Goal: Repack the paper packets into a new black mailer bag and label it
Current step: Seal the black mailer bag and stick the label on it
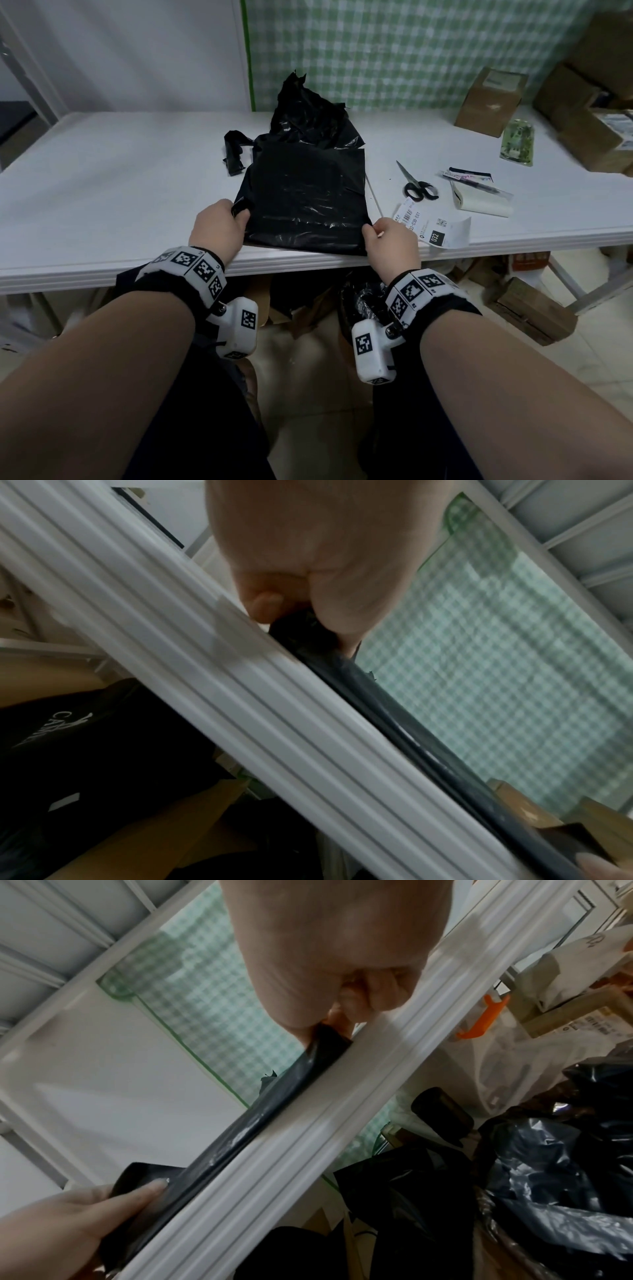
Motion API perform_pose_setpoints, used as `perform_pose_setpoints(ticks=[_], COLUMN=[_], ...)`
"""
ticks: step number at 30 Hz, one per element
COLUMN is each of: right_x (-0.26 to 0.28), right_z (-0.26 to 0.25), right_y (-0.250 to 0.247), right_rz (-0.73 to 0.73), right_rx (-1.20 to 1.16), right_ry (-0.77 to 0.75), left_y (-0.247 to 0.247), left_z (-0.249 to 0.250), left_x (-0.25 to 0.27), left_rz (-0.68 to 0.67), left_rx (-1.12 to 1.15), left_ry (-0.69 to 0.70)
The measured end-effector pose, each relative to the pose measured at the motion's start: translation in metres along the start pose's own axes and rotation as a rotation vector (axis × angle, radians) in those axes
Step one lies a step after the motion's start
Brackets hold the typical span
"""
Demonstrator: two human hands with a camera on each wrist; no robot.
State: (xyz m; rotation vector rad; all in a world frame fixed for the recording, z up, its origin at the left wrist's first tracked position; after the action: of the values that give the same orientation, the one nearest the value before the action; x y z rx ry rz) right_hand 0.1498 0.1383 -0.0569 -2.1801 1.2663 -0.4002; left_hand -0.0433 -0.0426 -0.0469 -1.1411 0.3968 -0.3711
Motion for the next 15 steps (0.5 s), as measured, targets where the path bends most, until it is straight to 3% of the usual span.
perform_pose_setpoints(ticks=[8,13,15], right_x=[0.007,0.011,0.014], right_z=[0.002,-0.008,-0.013], right_y=[0.005,0.002,-0.001], right_rz=[0.051,0.126,0.172], right_rx=[0.083,0.185,0.184], right_ry=[0.039,0.044,0.009], left_y=[0.003,0.002,0.000], left_z=[-0.007,-0.004,-0.005], left_x=[0.010,0.009,0.010], left_rz=[0.071,0.021,0.069], left_rx=[-0.001,-0.118,-0.157], left_ry=[-0.004,-0.040,-0.045])
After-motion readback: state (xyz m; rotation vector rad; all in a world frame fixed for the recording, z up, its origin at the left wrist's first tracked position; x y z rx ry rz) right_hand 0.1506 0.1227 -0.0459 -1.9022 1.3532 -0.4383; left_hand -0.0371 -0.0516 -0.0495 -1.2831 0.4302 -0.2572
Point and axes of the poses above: each hand's wrist, its own x-axis away from the middle knuckle, its own y-axis out of the palm, z = x × y, the point moved 3 cm from there along -x, towards the middle knuckle, and after that the axes turned 11 degrees about -x, right-handed, at the moved point
